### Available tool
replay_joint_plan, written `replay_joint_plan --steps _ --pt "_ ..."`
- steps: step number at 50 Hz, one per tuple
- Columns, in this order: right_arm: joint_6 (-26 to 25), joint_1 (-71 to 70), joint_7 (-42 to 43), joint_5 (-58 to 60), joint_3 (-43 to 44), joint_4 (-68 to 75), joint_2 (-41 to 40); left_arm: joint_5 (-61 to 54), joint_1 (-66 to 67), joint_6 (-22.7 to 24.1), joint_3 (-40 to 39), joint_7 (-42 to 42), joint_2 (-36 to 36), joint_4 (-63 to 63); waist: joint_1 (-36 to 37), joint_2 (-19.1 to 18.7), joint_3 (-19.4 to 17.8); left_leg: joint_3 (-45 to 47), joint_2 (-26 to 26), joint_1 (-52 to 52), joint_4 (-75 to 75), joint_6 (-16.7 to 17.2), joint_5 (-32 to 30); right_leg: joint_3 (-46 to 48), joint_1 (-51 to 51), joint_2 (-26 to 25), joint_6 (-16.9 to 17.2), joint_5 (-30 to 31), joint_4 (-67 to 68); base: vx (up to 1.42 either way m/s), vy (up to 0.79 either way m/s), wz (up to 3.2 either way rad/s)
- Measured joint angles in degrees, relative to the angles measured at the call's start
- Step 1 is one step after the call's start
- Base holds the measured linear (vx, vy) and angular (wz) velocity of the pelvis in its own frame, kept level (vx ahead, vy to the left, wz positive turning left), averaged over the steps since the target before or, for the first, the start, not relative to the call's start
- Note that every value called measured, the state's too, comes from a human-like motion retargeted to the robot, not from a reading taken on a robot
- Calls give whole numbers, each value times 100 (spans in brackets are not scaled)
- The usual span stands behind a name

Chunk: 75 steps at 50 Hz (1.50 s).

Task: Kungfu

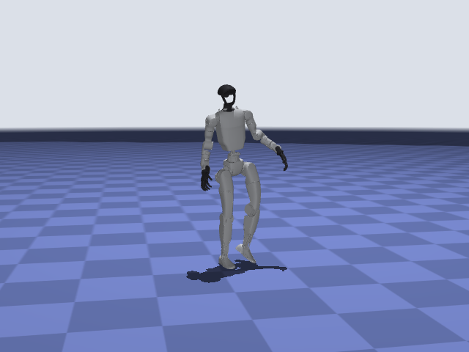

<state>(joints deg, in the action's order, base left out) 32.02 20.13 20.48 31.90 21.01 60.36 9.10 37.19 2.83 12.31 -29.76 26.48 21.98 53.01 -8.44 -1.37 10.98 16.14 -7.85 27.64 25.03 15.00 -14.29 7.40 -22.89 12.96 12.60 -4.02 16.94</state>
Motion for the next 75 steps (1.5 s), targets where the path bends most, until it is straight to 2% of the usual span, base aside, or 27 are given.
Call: replay_joint_plan --steps 2,3,5,6,7,10,11,16,20,21,23,27,33,37,40,45,48,51,53,56,58,60,62,63,65,69,75 --pt "181 -1 -418 -410 -179 -211 -17 -1743 -676 -54 -355 584 411 -413 396 339 220 555 65 692 649 0 434 -214 -518 207 -401 -502 302 -33 24 13" --pt "217 -8 -805 -665 -235 -363 -31 -2771 -1092 -182 -379 768 618 -622 596 511 312 465 228 918 845 0 784 -339 -729 207 -642 -763 445 -6 -62 -20" --pt "143 -58 -1710 -1174 -179 -718 -26 -4848 -2047 -363 -216 826 852 -1049 855 666 327 264 767 1060 797 0 1100 -418 -999 112 -936 -1073 807 1 -96 -5" --pt "33 -82 -2093 -1412 -155 -890 -59 -5722 -2518 -408 -138 717 863 -1261 888 560 231 71 1290 909 551 0 1013 -295 -908 -143 -1121 -1197 926 -5 -82 -16" --pt "-50 -105 -2416 -1665 -161 -1068 -84 -6571 -2967 -425 -39 604 854 -1490 910 455 132 -30 1769 777 333 -150 922 -200 -808 -349 -1277 -1304 1012 -5 -53 -35" --pt "28 -102 -2890 -2696 -406 -1648 13 -8854 -4127 -279 512 308 662 -2266 870 318 -25 542 2579 542 -355 -1483 596 -225 -627 -396 -1389 -1442 1089 3 1 -21" --pt "92 -25 -2990 -3076 -486 -1858 56 -9447 -4434 -266 804 341 511 -2507 819 267 24 785 2689 428 -799 -1517 563 -177 -671 -399 -1413 -1539 1243 18 15 22" --pt "241 364 -3381 -4234 -647 -2797 40 -11209 -5578 -864 2153 1262 -688 -3220 140 -213 355 1183 2823 576 -2045 -1655 613 604 -621 -208 -1382 -1796 1457 19 12 134" --pt "244 177 -3468 -4591 -696 -3394 63 -11665 -6140 -1253 3074 1779 -1552 -3351 -106 -424 83 2237 2963 242 -2044 -1890 998 774 -517 -141 -1369 -1842 1455 -9 25 47" --pt "254 104 -3462 -4687 -726 -3523 89 -11715 -6191 -1313 3253 1803 -1696 -3357 -97 -427 5 2688 2921 -13 -2290 -1835 876 722 -504 -121 -1355 -1855 1492 3 29 -13" --pt "284 13 -3473 -4851 -794 -3766 132 -11753 -6204 -1409 3632 1855 -1917 -3363 -209 -498 -101 3250 2963 -306 -2488 -1688 740 772 -419 -79 -1321 -1880 1537 12 23 3" --pt "341 -4 -3596 -5102 -929 -4306 242 -11484 -6051 -1583 4208 2035 -1988 -3442 -243 -518 -212 3625 3068 -502 -2480 -1674 360 717 -323 -20 -1244 -1862 1530 17 19 -14" --pt "457 303 -3511 -5296 -891 -5364 540 -10924 -5908 -1424 4591 1952 -1633 -3766 90 -469 -205 3171 3005 -330 -2324 -1779 -207 833 -153 88 -1099 -1820 1435 16 21 0" --pt "490 492 -3240 -4780 -856 -6204 867 -10127 -6037 -642 4486 1332 -895 -4049 451 -524 -121 2817 3093 -181 -1993 -1477 -293 965 128 130 -936 -1790 1300 27 29 33" --pt "641 329 -2554 -3902 -1092 -6752 1303 -8900 -6285 160 4285 900 -164 -4170 577 -650 -45 2041 3070 242 -1476 -1401 -62 1321 548 196 -707 -1682 1027 19 27 141" --pt "622 -1122 -2135 -2797 -1935 -6930 2194 -5887 -6851 1511 3861 -109 723 -3913 1179 -569 365 1244 2656 769 -978 -1310 285 1603 1250 231 -114 -1406 481 24 34 190" --pt "471 -2500 -2421 -2815 -2399 -6717 2632 -4630 -7165 1892 3644 -1064 1027 -3776 1608 -363 648 764 2245 1154 -790 -1386 345 1696 1564 220 159 -1266 233 18 20 213" --pt "213 -3981 -2496 -2668 -2600 -6257 3088 -4192 -7400 2027 3577 -1612 1096 -3761 2120 -135 737 222 1923 1432 -723 -1358 289 1769 1842 61 240 -1191 -11 7 11 179" --pt "386 -4916 -2253 -2247 -2656 -5583 3452 -4106 -7545 1978 3545 -1659 1001 -3752 2473 30 785 -122 1775 1608 -683 -1301 252 1928 1975 -96 240 -1138 -186 4 1 147" --pt "964 -6534 -916 -474 -3209 -3548 3647 -3911 -7657 1857 3466 -1724 882 -3740 2740 307 753 -464 1507 1740 -672 -1247 190 2284 2151 -142 240 -1084 -331 5 -9 124" --pt "882 -7608 167 1279 -3636 -1821 3450 -3746 -7651 1832 3410 -1905 870 -3788 2871 415 671 -611 1422 1744 -729 -1203 121 2397 2220 -189 240 -1043 -387 6 -10 66" --pt "138 -8349 742 2969 -3632 -280 3106 -3567 -7610 1837 3365 -2130 870 -3878 3005 467 585 -721 1406 1745 -767 -1171 77 2471 2263 -257 240 -1000 -458 4 -10 34" --pt "-1139 -8661 628 3939 -3099 745 2651 -3344 -7568 1855 3321 -2301 881 -3959 3131 502 531 -783 1422 1768 -780 -1148 58 2540 2273 -299 240 -960 -526 7 -4 11" --pt "-1741 -8772 543 4076 -2792 1156 2426 -3214 -7558 1847 3312 -2375 887 -3993 3185 520 517 -808 1436 1795 -785 -1138 53 2560 2256 -318 240 -940 -555 5 -1 3" --pt "-2186 -9009 464 3560 -2408 1839 2067 -2942 -7559 1782 3357 -2530 937 -4058 3238 578 487 -841 1454 1837 -786 -1105 65 2565 2215 -336 240 -910 -601 3 0 -3" --pt "-749 -9152 108 1934 -2383 2093 1759 -2641 -7465 1605 3411 -2685 1131 -4219 3223 691 455 -733 1483 1893 -679 -984 316 2472 2168 -282 240 -917 -756 13 8 -28" --pt "-478 -9058 858 1090 -2054 1725 1232 -2656 -6924 1574 3337 -2867 1422 -4562 3370 826 366 -450 1836 2138 -196 -720 978 2379 1923 -192 240 -842 -863 17 6 -75"
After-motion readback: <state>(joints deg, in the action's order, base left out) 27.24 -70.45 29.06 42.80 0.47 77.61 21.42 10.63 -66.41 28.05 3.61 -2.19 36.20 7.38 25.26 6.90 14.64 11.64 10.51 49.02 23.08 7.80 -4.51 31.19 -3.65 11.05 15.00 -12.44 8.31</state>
